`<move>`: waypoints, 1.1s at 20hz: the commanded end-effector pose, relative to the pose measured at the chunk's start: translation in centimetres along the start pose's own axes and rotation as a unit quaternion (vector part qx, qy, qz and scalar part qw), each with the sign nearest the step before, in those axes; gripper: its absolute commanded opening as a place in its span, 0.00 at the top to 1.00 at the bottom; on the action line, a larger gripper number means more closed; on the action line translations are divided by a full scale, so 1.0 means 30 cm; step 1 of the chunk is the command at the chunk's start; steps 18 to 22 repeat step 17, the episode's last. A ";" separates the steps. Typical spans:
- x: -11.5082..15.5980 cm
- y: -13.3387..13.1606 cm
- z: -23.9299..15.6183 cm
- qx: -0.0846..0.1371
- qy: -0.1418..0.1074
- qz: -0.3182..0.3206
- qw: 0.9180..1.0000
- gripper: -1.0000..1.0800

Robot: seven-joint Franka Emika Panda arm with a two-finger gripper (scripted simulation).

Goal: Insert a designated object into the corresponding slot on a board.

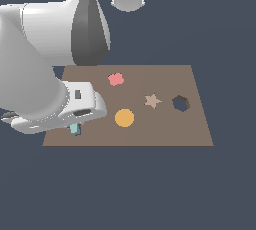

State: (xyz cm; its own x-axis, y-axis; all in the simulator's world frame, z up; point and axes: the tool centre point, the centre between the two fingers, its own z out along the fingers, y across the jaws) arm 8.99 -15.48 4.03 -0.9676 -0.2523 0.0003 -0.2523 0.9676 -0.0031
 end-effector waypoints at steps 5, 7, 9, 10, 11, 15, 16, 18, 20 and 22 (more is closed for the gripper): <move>0.000 0.000 0.025 0.000 0.000 -0.002 1.000 1.00; 0.001 -0.001 0.033 0.000 0.000 -0.002 1.000 1.00; 0.001 -0.001 0.033 0.000 0.000 -0.002 1.000 0.04; 0.001 -0.001 0.033 0.000 0.000 -0.002 1.000 0.04; 0.001 -0.001 0.033 0.000 0.000 -0.002 1.000 0.04; 0.001 -0.001 0.033 0.000 0.000 -0.002 1.000 0.04; 0.001 -0.001 0.033 0.000 0.000 -0.002 1.000 0.04; 0.001 -0.001 0.033 0.000 0.000 -0.002 1.000 0.04; 0.001 -0.001 0.033 0.000 0.000 -0.002 1.000 0.04; 0.001 -0.001 0.033 0.000 0.000 -0.002 1.000 0.04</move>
